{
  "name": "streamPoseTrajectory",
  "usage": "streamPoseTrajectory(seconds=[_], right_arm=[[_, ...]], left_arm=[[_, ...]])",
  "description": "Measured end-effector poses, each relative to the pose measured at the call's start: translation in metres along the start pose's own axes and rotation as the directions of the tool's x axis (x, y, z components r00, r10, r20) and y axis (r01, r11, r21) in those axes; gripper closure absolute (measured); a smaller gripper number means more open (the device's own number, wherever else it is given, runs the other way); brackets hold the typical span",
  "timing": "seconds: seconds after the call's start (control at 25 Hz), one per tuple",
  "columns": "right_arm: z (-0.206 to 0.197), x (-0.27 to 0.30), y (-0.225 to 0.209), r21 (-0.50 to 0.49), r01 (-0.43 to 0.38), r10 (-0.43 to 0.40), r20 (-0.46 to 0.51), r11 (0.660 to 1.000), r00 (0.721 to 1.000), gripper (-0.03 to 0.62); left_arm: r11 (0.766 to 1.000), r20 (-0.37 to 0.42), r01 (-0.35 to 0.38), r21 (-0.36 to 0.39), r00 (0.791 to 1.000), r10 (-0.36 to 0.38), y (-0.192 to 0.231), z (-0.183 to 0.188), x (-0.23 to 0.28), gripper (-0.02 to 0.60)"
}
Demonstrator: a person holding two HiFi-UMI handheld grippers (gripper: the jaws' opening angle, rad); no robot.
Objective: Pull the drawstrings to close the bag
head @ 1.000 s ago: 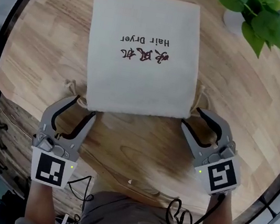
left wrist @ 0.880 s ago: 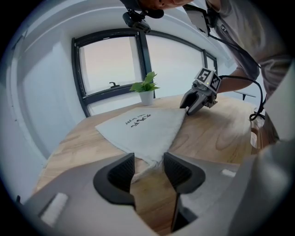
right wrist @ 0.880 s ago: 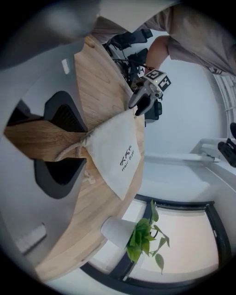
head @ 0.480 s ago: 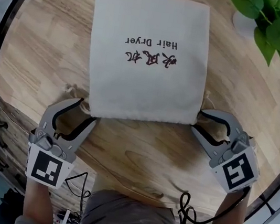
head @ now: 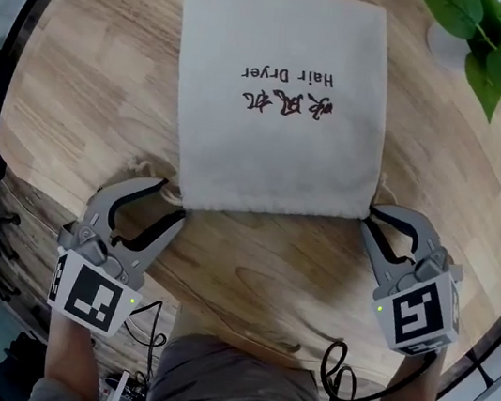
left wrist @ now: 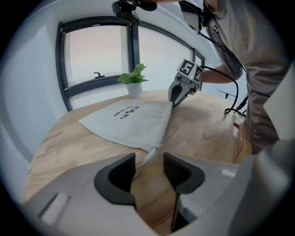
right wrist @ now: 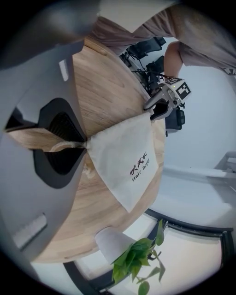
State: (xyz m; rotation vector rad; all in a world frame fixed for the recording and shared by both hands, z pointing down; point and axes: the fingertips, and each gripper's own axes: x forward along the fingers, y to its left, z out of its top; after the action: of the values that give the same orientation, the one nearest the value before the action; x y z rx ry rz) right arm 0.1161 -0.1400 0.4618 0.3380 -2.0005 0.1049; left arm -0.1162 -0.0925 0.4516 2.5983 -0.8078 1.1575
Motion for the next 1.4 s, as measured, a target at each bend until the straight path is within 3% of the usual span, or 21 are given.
streamPoseTrajectory(seconds=[0.08, 0.28, 0.36, 0.48, 0.68, 0.72, 0.76, 1.12, 1.4], right_arm=[[0.001, 0.0, 0.002, 0.007, 0.003, -0.003, 0.008, 1.0, 1.0, 0.517], [0.0, 0.001, 0.007, 0.008, -0.019, 0.019, 0.038, 1.0, 0.999, 0.496], [0.0, 0.001, 0.007, -0.013, -0.038, 0.039, 0.044, 0.999, 0.998, 0.49], [-0.002, 0.001, 0.008, -0.021, -0.049, 0.05, 0.045, 0.999, 0.998, 0.484], [-0.005, 0.001, 0.007, -0.014, -0.024, 0.025, 0.042, 1.0, 0.999, 0.484], [-0.005, 0.001, 0.005, -0.012, -0.009, 0.009, 0.034, 1.0, 0.999, 0.533], [-0.004, 0.001, 0.003, -0.005, 0.005, -0.005, 0.025, 1.0, 1.0, 0.537], [-0.012, -0.002, -0.001, 0.078, 0.045, -0.045, -0.001, 0.996, 0.999, 0.546], [-0.028, -0.013, 0.009, 0.138, 0.033, -0.032, -0.008, 0.99, 0.999, 0.548]], left_arm=[[1.0, 0.018, 0.013, -0.002, 1.0, -0.013, -0.007, 0.002, 0.0, 0.368], [1.0, -0.009, 0.03, 0.003, 1.0, -0.03, -0.007, -0.001, 0.004, 0.372], [0.999, -0.024, 0.051, -0.009, 0.998, -0.051, -0.007, -0.003, 0.005, 0.398], [0.998, -0.059, 0.069, 0.01, 0.996, -0.069, -0.007, -0.006, 0.005, 0.502], [0.998, -0.117, 0.034, 0.051, 0.993, -0.028, -0.001, -0.011, 0.004, 0.563], [0.999, -0.121, 0.027, 0.045, 0.992, -0.021, 0.0, -0.012, 0.004, 0.568], [0.999, -0.127, 0.017, 0.04, 0.992, -0.012, 0.002, -0.012, 0.004, 0.572], [0.995, -0.179, -0.091, -0.037, 0.98, 0.083, 0.021, -0.032, -0.008, 0.575], [0.993, -0.19, -0.106, -0.056, 0.977, 0.094, 0.033, -0.046, -0.021, 0.575]])
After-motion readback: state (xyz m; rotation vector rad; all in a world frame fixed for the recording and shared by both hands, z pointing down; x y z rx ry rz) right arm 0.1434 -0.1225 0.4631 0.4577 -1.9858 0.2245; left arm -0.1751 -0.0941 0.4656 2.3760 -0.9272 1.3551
